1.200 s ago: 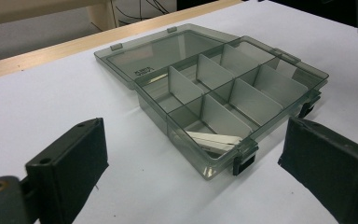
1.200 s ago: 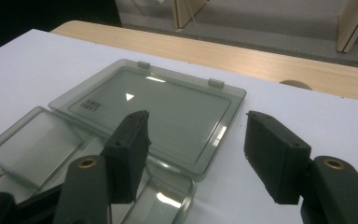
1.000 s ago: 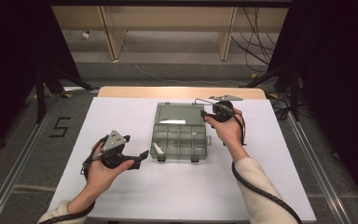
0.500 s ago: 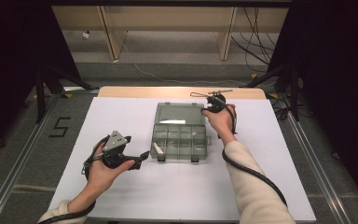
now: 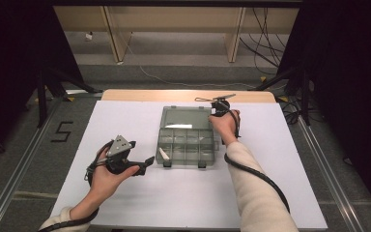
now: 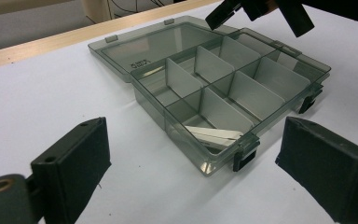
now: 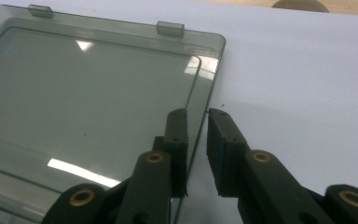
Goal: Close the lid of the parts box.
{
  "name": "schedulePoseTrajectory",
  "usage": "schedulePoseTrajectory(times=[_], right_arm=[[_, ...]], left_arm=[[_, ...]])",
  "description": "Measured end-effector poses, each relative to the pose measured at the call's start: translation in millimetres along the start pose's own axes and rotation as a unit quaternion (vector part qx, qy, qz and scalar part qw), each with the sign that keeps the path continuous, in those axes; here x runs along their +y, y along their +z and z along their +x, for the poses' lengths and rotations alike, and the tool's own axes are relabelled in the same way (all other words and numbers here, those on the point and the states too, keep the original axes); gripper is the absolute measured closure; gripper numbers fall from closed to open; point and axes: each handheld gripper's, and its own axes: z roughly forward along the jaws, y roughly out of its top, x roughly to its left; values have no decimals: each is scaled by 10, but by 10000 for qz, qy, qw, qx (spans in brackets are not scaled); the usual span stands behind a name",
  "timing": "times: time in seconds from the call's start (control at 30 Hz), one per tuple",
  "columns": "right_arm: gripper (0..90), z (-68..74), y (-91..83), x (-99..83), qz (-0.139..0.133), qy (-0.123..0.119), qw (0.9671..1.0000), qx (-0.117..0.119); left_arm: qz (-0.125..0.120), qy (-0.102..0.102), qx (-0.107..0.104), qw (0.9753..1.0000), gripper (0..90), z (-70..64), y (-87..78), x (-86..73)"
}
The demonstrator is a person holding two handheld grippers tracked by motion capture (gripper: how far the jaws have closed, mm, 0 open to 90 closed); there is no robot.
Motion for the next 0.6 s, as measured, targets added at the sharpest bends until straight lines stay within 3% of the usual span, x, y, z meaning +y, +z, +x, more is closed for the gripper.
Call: schedulePoseTrajectory(times=[0.07, 0.1, 0.13, 0.2, 0.27, 0.3, 0.33, 0.57, 0.6], right_arm=[[793, -8, 3, 3, -8, 17, 10000, -2], [799, -29, 14, 11, -50, -93, 9999, -6], [812, -2, 10, 16, 4, 124, 9999, -8], [831, -18, 28, 20, -40, 97, 9999, -14], [845, -4, 28, 21, -7, 218, 9998, -46], [850, -20, 36, 24, -57, 88, 9999, -81], [854, 14, 27, 24, 1, 297, 9995, -107], [876, 41, 23, 37, 55, 510, 9984, -234], [881, 51, 19, 41, 79, 640, 9976, -265]], left_arm=[[5, -6, -10, 10000, 85, 2, 0, 0], [2, -13, -15, 10000, 85, 1, 1, 0], [3, 7, -9, 10000, 90, 4, 1, 2], [11, 8, 16, 10000, 92, 7, 4, 3], [17, -1, 25, 10000, 94, 10, 8, 2], [22, 22, 20, 10000, 96, 17, 13, 2], [30, 2, 57, 10000, 97, 33, 25, 2], [64, -16, 144, 9999, 108, 118, 94, 40], [63, -21, 165, 9998, 112, 135, 115, 51]])
